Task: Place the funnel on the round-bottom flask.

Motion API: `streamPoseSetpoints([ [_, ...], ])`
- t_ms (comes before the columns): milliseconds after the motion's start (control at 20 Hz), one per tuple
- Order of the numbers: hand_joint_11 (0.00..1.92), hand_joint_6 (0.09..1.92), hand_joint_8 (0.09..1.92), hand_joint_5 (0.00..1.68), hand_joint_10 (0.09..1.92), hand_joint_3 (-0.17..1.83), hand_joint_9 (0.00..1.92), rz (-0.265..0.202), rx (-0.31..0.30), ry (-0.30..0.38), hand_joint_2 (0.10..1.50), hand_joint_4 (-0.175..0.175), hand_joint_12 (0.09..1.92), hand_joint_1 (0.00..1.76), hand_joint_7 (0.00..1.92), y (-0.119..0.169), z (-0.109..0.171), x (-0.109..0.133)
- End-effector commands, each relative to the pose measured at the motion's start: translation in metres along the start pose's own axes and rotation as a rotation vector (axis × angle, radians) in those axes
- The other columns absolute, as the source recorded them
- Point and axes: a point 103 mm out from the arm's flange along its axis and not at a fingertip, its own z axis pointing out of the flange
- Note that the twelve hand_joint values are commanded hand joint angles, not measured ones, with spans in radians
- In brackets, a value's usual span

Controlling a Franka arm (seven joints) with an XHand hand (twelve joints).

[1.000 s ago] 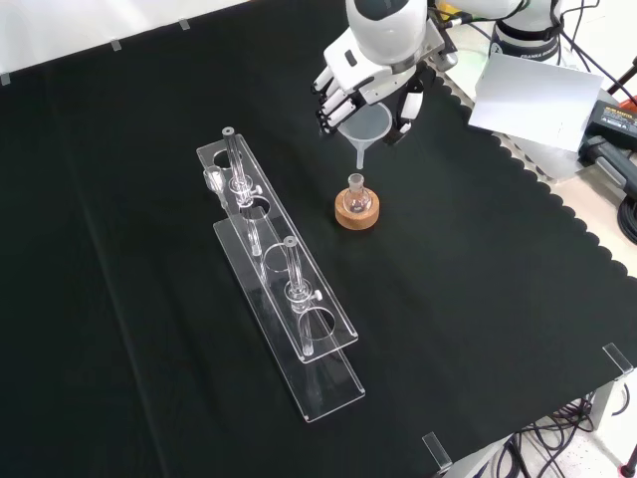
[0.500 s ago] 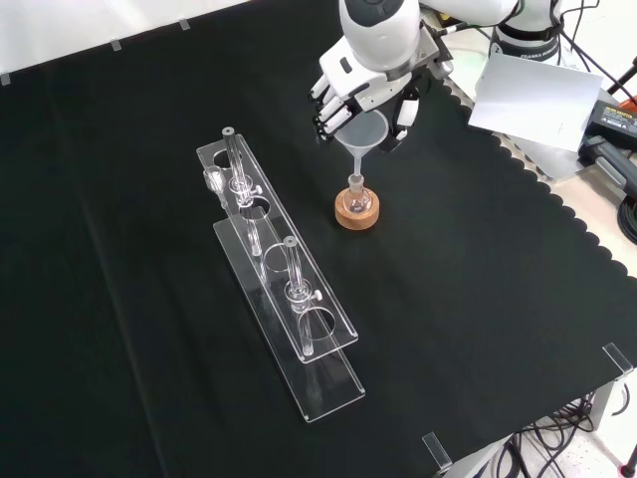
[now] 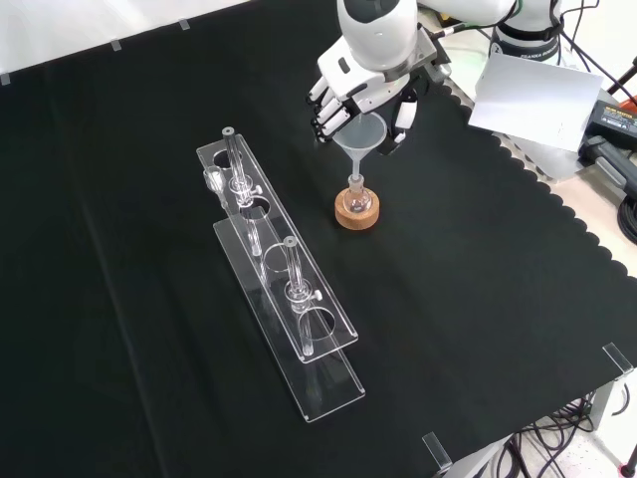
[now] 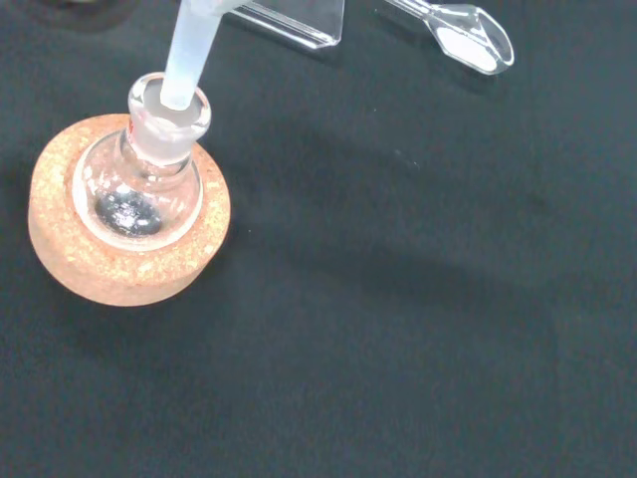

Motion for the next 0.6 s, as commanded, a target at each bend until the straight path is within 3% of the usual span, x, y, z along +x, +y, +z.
streamPoseSetpoints([
  [50,0.60,0.62,0.67,0.59,0.43,0.52,0.92,-0.001,0.010,0.007,0.81,-0.005,1.21,0.78,0.61,0.0030,0.0044,-0.0008],
  [600,0.60,0.62,0.67,0.59,0.43,0.52,0.92,-0.004,0.009,0.018,0.81,-0.005,1.21,0.78,0.61,0.0058,0.0096,-0.0009],
])
